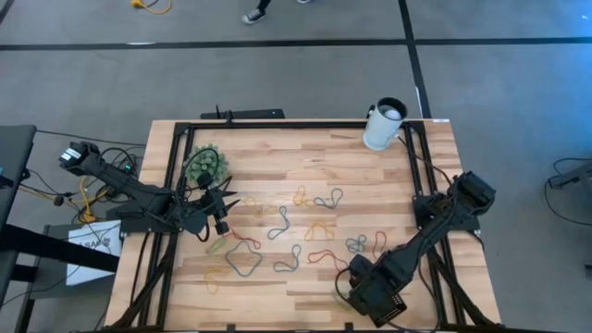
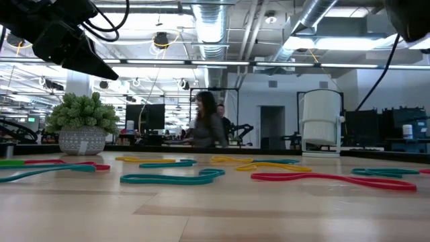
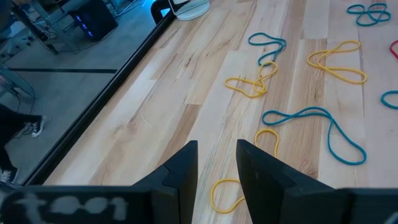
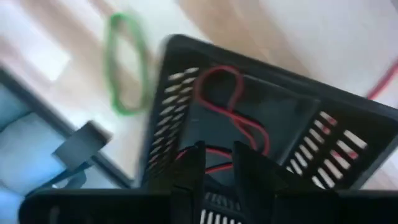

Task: Pick and place rubber bands into bin
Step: Put the red rubber band into the black basket

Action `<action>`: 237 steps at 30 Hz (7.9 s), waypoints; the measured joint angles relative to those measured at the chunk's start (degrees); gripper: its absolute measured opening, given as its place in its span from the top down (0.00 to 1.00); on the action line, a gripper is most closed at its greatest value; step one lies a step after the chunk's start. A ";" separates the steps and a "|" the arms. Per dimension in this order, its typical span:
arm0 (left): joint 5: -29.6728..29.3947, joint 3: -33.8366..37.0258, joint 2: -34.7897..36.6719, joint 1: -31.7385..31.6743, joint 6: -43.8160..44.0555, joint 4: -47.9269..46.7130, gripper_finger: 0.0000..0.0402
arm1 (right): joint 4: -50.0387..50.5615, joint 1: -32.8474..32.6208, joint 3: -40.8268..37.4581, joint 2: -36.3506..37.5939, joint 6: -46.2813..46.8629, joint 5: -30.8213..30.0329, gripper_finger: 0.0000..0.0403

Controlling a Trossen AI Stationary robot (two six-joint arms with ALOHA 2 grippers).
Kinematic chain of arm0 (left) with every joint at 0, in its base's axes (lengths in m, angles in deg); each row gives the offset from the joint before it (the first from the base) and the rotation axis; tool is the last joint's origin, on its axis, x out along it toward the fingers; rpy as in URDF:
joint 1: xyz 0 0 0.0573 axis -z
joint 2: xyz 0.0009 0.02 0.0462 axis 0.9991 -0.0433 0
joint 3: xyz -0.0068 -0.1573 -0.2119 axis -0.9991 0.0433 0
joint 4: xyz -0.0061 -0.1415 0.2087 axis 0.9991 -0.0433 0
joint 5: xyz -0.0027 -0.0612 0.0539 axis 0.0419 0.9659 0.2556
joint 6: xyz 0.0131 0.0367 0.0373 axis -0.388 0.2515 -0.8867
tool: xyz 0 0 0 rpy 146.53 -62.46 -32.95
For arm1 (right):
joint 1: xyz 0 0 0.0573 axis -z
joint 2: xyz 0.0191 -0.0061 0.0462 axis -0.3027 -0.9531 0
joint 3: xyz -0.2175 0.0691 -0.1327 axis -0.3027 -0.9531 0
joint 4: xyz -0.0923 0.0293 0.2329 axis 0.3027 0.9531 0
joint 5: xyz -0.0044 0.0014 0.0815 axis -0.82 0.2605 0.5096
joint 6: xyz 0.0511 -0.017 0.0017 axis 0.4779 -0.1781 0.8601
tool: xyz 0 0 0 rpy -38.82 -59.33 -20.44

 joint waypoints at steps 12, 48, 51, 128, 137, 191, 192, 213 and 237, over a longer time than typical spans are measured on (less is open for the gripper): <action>-0.15 0.00 0.00 -0.01 0.04 0.00 0.75 | 26.29 -0.08 9.48 5.37 -0.68 -10.87 0.82; 0.09 0.00 0.01 0.00 -4.04 -0.02 0.75 | 5.00 9.13 -32.08 29.99 -1.07 -15.92 0.82; 0.09 0.00 0.01 0.00 -4.04 -0.03 0.75 | 2.39 10.70 -32.66 29.99 -1.62 -16.06 0.82; 0.79 0.00 -0.01 0.00 -4.01 -0.46 0.75 | 34.66 1.51 14.14 18.40 4.43 -22.36 1.00; 0.79 0.00 -0.01 0.01 -4.00 -0.46 0.75 | 30.51 -3.17 16.20 18.00 5.05 -20.04 1.00; 0.04 0.00 -0.01 0.00 -4.59 0.02 0.75 | 27.10 -17.59 13.68 5.55 21.24 -31.29 1.00; 0.04 0.00 -0.01 0.01 -4.59 0.02 0.75 | 25.72 -17.59 12.58 5.56 21.33 -31.29 1.00; -0.15 0.00 -0.01 0.00 -5.90 0.04 0.75 | -1.01 -11.01 -11.31 5.55 15.51 -25.00 1.00; -0.11 0.00 -0.01 -0.01 -5.92 0.06 0.75 | -6.03 1.06 -11.90 5.63 -2.69 -3.14 0.83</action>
